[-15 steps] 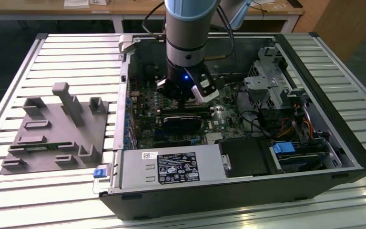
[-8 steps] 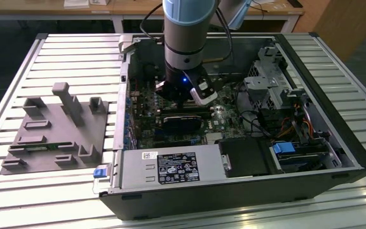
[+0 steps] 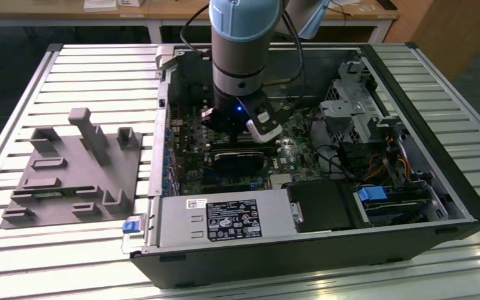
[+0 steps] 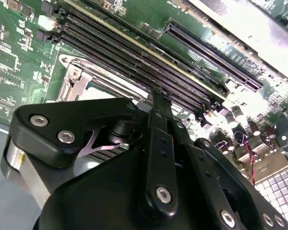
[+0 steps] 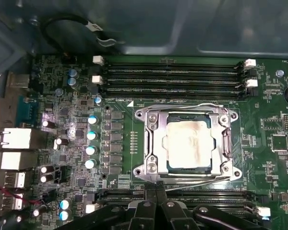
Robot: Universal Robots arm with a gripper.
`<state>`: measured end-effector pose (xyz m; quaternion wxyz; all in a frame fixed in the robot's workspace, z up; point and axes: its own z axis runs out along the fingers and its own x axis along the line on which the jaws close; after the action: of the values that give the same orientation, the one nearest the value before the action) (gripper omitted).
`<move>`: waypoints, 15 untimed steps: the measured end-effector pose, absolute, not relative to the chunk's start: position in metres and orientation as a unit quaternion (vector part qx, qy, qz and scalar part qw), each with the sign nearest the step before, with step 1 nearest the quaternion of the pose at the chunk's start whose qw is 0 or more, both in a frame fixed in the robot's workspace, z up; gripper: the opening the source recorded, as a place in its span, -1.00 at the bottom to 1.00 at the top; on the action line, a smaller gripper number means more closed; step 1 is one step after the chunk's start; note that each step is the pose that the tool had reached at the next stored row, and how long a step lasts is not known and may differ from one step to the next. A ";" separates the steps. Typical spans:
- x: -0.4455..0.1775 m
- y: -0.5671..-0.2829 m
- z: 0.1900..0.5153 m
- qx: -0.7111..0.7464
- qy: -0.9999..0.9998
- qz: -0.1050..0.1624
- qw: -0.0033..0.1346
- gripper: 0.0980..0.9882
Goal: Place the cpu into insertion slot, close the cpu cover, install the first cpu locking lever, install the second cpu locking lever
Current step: 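Install the second cpu locking lever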
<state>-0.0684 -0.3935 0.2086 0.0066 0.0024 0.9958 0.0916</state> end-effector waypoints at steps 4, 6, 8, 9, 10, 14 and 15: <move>-0.071 -0.397 0.208 0.002 0.995 0.101 0.008 -0.98; -0.072 -0.398 0.207 0.002 0.994 0.107 0.008 -0.98; -0.072 -0.398 0.205 0.002 0.994 0.112 0.008 -0.98; -0.073 -0.398 0.204 0.002 0.994 0.112 0.008 -0.98; -0.073 -0.398 0.203 0.002 0.994 0.113 0.008 -0.98; -0.073 -0.398 0.201 0.002 0.994 0.113 0.008 -0.98; -0.074 -0.398 0.200 0.002 0.994 0.113 0.008 -0.98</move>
<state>-0.0738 -0.3979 0.2003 0.0083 0.0024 0.9936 0.1128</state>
